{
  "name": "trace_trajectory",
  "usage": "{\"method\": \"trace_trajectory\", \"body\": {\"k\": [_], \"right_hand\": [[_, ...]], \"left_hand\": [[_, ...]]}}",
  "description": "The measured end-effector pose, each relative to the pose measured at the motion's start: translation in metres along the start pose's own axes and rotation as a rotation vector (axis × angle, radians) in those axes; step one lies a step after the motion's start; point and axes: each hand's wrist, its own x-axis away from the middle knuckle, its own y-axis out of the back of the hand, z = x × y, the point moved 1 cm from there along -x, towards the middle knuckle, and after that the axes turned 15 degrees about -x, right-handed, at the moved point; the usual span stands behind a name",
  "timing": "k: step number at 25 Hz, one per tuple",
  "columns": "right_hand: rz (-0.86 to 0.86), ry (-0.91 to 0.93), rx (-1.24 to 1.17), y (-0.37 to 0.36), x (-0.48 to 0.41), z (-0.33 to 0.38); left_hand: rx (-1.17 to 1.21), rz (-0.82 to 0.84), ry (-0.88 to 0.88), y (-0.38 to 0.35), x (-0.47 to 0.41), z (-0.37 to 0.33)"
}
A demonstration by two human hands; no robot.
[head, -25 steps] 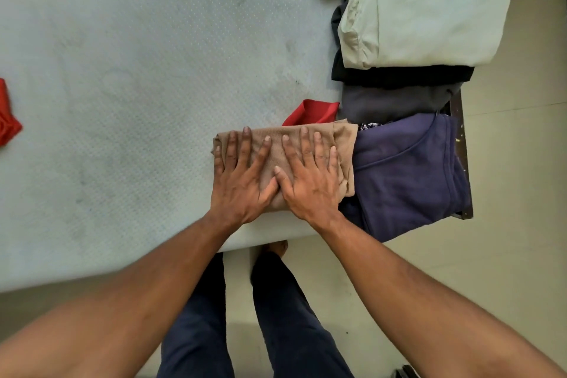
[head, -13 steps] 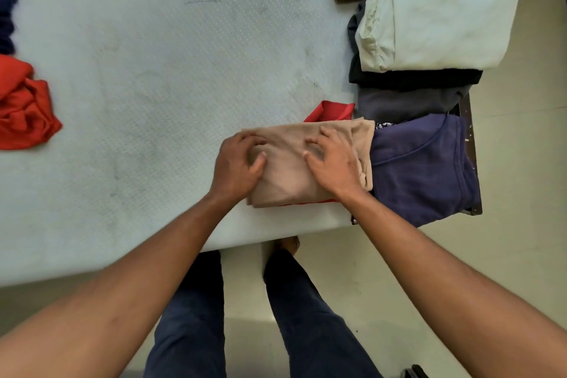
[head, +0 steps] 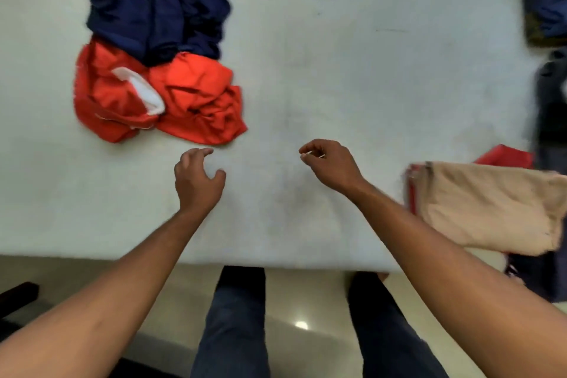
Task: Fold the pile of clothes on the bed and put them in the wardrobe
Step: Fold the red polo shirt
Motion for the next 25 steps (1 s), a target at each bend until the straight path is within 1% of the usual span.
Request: {"method": "trace_trajectory", "body": {"k": [2,4,6,8,10,11,12,14,16,18,19,20,21,22,24,25], "right_hand": [[0.068,0.029,0.048,-0.070,-0.030,0.029],[0.042,0.145,0.119,-0.132,-0.060,0.059],[-0.066,0.299,0.213,-0.183,-0.090,0.087],[-0.175,0.406,0.403,-0.216,-0.116,0.114],[-0.200,0.400,0.548,-0.226,-0.134,0.136],[-0.178,0.392,0.554,-0.227,-0.140,0.147],[-0.139,0.384,0.534,-0.224,-0.142,0.155],[-0.061,0.393,0.558,-0.209,-0.130,0.157],[0.005,0.398,0.616,-0.187,-0.104,0.137],[0.120,0.297,0.613,-0.168,-0.066,0.107],[0.174,0.221,0.625,-0.161,-0.049,0.090],[0.238,0.128,0.660,-0.156,-0.034,0.075],[0.313,0.008,0.720,-0.153,-0.025,0.063],[0.405,-0.137,0.793,-0.151,-0.019,0.056],[0.639,-0.405,0.917,-0.153,-0.022,0.063],[0.729,-0.457,0.981,-0.153,-0.031,0.074]], "left_hand": [[-0.029,0.037,0.127,0.022,-0.029,0.055],[-0.131,0.128,0.179,0.034,-0.056,0.103],[-0.266,0.201,0.115,0.037,-0.078,0.141],[-0.317,0.245,0.041,0.037,-0.092,0.155],[-0.333,0.212,0.040,0.036,-0.093,0.151],[-0.317,0.175,0.052,0.036,-0.093,0.149],[-0.280,0.121,0.072,0.039,-0.093,0.145],[-0.083,0.023,0.171,0.040,-0.095,0.140],[0.286,-0.025,0.358,0.051,-0.103,0.131],[0.774,-0.002,0.524,0.065,-0.115,0.120],[0.981,0.044,0.572,0.073,-0.120,0.115],[1.118,0.104,0.602,0.076,-0.124,0.112],[1.172,0.158,0.620,0.077,-0.127,0.110],[1.172,0.176,0.619,0.078,-0.128,0.107],[1.107,0.150,0.612,0.071,-0.125,0.108],[1.090,0.144,0.618,0.071,-0.122,0.107]]}}
